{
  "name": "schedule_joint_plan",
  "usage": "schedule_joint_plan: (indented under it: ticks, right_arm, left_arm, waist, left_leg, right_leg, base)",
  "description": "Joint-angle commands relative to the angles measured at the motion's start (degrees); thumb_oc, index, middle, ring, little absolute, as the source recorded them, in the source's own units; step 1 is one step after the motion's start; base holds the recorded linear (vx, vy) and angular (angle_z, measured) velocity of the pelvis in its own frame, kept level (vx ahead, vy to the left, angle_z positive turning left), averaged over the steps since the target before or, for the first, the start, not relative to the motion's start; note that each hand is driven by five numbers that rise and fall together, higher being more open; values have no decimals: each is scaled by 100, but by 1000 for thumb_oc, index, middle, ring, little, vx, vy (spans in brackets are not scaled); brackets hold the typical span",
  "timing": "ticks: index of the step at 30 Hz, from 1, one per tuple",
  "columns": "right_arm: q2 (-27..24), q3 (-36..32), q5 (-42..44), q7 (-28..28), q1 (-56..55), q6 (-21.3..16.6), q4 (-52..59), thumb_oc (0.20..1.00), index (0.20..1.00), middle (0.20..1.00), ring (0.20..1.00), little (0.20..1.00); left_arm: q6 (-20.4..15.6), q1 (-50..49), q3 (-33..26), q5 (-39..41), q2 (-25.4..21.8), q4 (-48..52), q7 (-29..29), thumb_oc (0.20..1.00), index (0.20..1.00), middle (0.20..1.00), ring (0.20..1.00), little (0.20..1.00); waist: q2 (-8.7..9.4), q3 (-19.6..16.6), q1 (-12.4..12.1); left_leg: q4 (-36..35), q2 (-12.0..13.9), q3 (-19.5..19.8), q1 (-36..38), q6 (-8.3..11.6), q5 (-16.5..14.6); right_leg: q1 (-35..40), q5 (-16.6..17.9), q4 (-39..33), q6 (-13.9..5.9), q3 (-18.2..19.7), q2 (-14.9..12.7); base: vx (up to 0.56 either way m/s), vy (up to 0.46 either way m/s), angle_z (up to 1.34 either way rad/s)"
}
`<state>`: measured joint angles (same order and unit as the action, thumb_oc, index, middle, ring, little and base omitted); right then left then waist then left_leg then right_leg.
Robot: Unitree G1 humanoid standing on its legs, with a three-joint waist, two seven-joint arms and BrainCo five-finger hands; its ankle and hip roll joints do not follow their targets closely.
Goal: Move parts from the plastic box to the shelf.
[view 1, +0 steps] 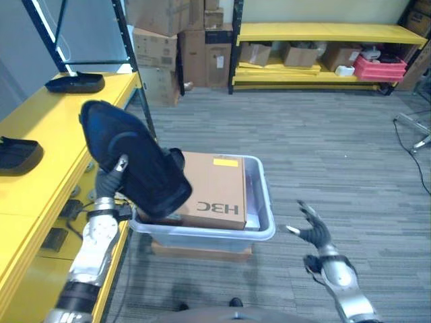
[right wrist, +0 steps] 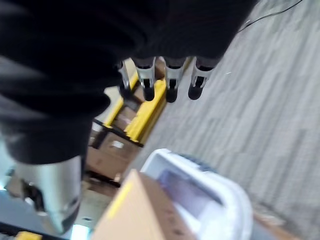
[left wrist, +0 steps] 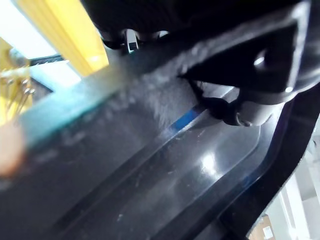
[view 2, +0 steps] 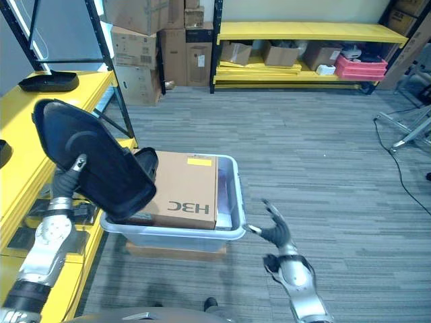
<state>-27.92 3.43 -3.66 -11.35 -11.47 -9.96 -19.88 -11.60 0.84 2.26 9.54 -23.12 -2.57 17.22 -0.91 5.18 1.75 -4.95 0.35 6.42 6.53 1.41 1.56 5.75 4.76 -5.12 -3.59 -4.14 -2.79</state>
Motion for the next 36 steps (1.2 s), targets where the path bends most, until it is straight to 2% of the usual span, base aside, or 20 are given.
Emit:
schedule_joint_plan:
  ticks: [1, 5, 6, 8, 10, 11, 12, 14, 15, 21, 23, 24, 27, 29, 31, 32, 33, 34, 35, 36]
  right_arm:
    - [52, 465, -390, -80, 767, -95, -744, 1000, 1000, 1000, 1000, 1000]
    - [416, 784, 15, 243, 968, 151, -2940, 1000, 1000, 1000, 1000, 1000]
    - [419, 795, 17, 240, 985, 140, -2959, 1000, 1000, 1000, 1000, 1000]
    - [776, 886, 275, 375, 1216, 285, -4467, 1000, 1000, 1000, 1000, 1000]
    - [931, 991, 97, 479, 1329, 428, -5053, 1000, 1000, 1000, 1000, 1000]
    - [938, 960, 74, 467, 1345, 476, -5170, 1000, 1000, 1000, 1000, 1000]
    - [966, 942, 51, 461, 1353, 512, -5234, 1000, 1000, 1000, 1000, 1000]
    - [1011, 870, 49, 444, 1371, 584, -5424, 1000, 1000, 1000, 1000, 1000]
    - [1116, 907, -23, 557, 1329, 697, -5599, 1000, 1000, 1000, 1000, 1000]
    - [1220, 976, -290, 613, 1219, 822, -5759, 1000, 1000, 1000, 1000, 1000]
    - [1184, 909, -285, 587, 1252, 883, -5760, 1000, 1000, 1000, 1000, 1000]
    - [1181, 885, -254, 566, 1297, 909, -5799, 1000, 1000, 1000, 1000, 1000]
    - [1207, 786, -172, 527, 1408, 952, -5866, 1000, 1000, 1000, 1000, 1000]
    - [1278, 603, 90, 497, 1518, 906, -5711, 1000, 1000, 1000, 1000, 1000]
    - [1384, 125, 934, 415, 1507, 774, -5458, 1000, 1000, 1000, 1000, 1000]
    - [1509, -8, 1384, 382, 1500, 658, -5288, 1000, 1000, 1000, 1000, 1000]
    - [1512, -7, 1393, 379, 1509, 657, -5287, 1000, 1000, 1000, 1000, 1000]
    - [1535, 19, 1404, 371, 1553, 639, -5309, 1000, 1000, 1000, 1000, 1000]
    - [1557, 99, 1352, 388, 1579, 637, -5308, 1000, 1000, 1000, 1000, 1000]
    - [1573, 172, 1321, 397, 1569, 619, -5284, 1000, 1000, 1000, 1000, 1000]
  left_arm:
    - [-632, 518, 1, -415, 86, 188, -20, 200, 200, 200, 200, 200]
    - [-759, 145, -472, -116, -63, 772, -248, 200, 200, 200, 200, 200]
    - [-752, 141, -484, -114, -65, 781, -251, 200, 200, 200, 200, 200]
    - [-875, -2, -723, 285, 85, 1149, -362, 200, 200, 200, 200, 200]
    - [-919, -122, -868, 448, 250, 1471, -506, 200, 200, 200, 200, 200]
    - [-929, -104, -895, 455, 291, 1589, -495, 200, 200, 200, 200, 200]
    - [-907, -101, -873, 509, 351, 1647, -506, 200, 200, 200, 200, 200]
    - [-861, -94, -881, 477, 346, 1753, -516, 200, 200, 200, 200, 200]
    - [-890, -145, -930, 196, 103, 1890, -619, 200, 200, 200, 200, 200]
    - [-898, -296, -1076, 444, 115, 1936, -662, 200, 200, 200, 200, 200]
    - [-826, -97, -974, 444, 76, 1892, -672, 200, 200, 200, 200, 200]
    - [-813, -32, -939, 453, 69, 1892, -705, 200, 200, 200, 200, 200]
    - [-810, 36, -889, 450, 8, 1864, -769, 200, 200, 200, 200, 200]
    - [-776, 65, -783, 398, -47, 1847, -804, 200, 200, 200, 200, 200]
    - [-711, 130, -775, 211, -171, 1889, -720, 200, 200, 200, 200, 200]
    - [-709, 268, -625, -87, -313, 1873, -546, 200, 200, 200, 200, 200]
    - [-713, 288, -617, -101, -317, 1859, -529, 200, 200, 200, 200, 200]
    - [-716, 448, -492, -146, -388, 1812, -477, 200, 200, 200, 200, 200]
    - [-701, 534, -413, -197, -449, 1788, -465, 200, 200, 200, 200, 200]
    - [-706, 579, -329, -251, -491, 1744, -483, 200, 200, 200, 200, 200]
  waist:
    - [2, -208, -113]
    - [-69, -21, -347]
    - [-67, -20, -323]
    - [-167, 312, -643]
    - [-294, 452, -892]
    - [-331, 498, -923]
    - [-347, 534, -904]
    - [-337, 479, -875]
    - [-280, 427, -975]
    - [-167, 259, -1091]
    - [-140, 218, -1094]
    - [-134, 197, -1134]
    - [-106, 90, -1238]
    - [61, -68, -1254]
    - [131, -50, -1109]
    - [215, 99, -886]
    - [234, 118, -899]
    - [219, 225, -775]
    - [181, 292, -719]
    - [147, 325, -593]
  left_leg:
    - [20, 281, -61, -11, 307, 0]
    - [248, 347, 206, -176, 433, 53]
    - [268, 345, 225, -194, 435, 45]
    - [676, 359, 760, -644, 686, 200]
    - [457, 315, 1207, -945, 862, 588]
    - [466, 257, 1208, -1108, 879, 699]
    - [493, 242, 940, -1225, 832, 748]
    - [522, 386, 43, -1341, 674, 787]
    - [719, 583, -697, -1230, 601, 552]
    - [555, 497, -690, -1132, 624, 439]
    - [444, 592, -1612, -1382, 577, 730]
    - [462, 590, -1774, -1455, 562, 744]
    - [514, 531, -1853, -1480, 496, 623]
    - [630, 317, -1840, -1342, 295, 273]
    - [718, 176, -1835, -1123, 44, -31]
    - [742, -128, -1767, -814, -252, -335]
    - [739, -171, -1784, -802, -288, -352]
    - [753, -234, -1716, -696, -369, -414]
    - [782, -207, -1734, -693, -444, -354]
    - [767, -180, -1603, -623, -453, -363]
  right_leg:
    - [132, -483, 289, -365, -210, -395]
    - [140, -587, 382, -256, -377, -313]
    - [138, -592, 388, -255, -395, -314]
    - [188, -683, 374, -99, -779, -173]
    - [168, -721, 239, -66, -1296, -150]
    - [144, -723, 248, -75, -1494, -205]
    - [127, -713, 292, -82, -1700, -264]
    - [63, -738, 385, -97, -2024, -349]
    - [219, -778, 289, -73, -2405, -457]
    - [594, -870, 102, -95, -2676, -434]
    - [595, -886, 115, -108, -3129, -468]
    - [586, -881, 109, -116, -3221, -487]
    - [700, -873, 84, -192, -3387, -573]
    - [790, -906, 555, -336, -3419, -925]
    - [532, -776, 1681, -434, -3291, -1349]
    - [62, -142, 2886, -718, -2786, -1912]
    - [24, -134, 2961, -770, -2734, -1976]
    - [-236, 75, 3374, -838, -2325, -2007]
    - [-484, 173, 3613, -740, -2016, -1904]
    - [-731, 35, 3674, -692, -1568, -1616]
  base:
    - [-22, -60, 11]
    - [-34, -109, 27]
    - [-80, -215, 50]
    - [-177, -285, 76]
    - [-238, -198, 164]
    - [-188, -80, 193]
    - [-135, -12, 148]
    - [-96, -28, 144]
    - [-39, -41, 143]
    - [84, 3, 91]
    - [-21, 145, 75]
    - [4, 86, 139]
    - [132, 173, 102]
    - [350, 362, 13]
    - [328, 405, 10]
    - [244, 379, 8]
    - [200, 359, 24]
    - [13, 157, 38]
    - [58, 139, 36]
    - [75, 58, 34]
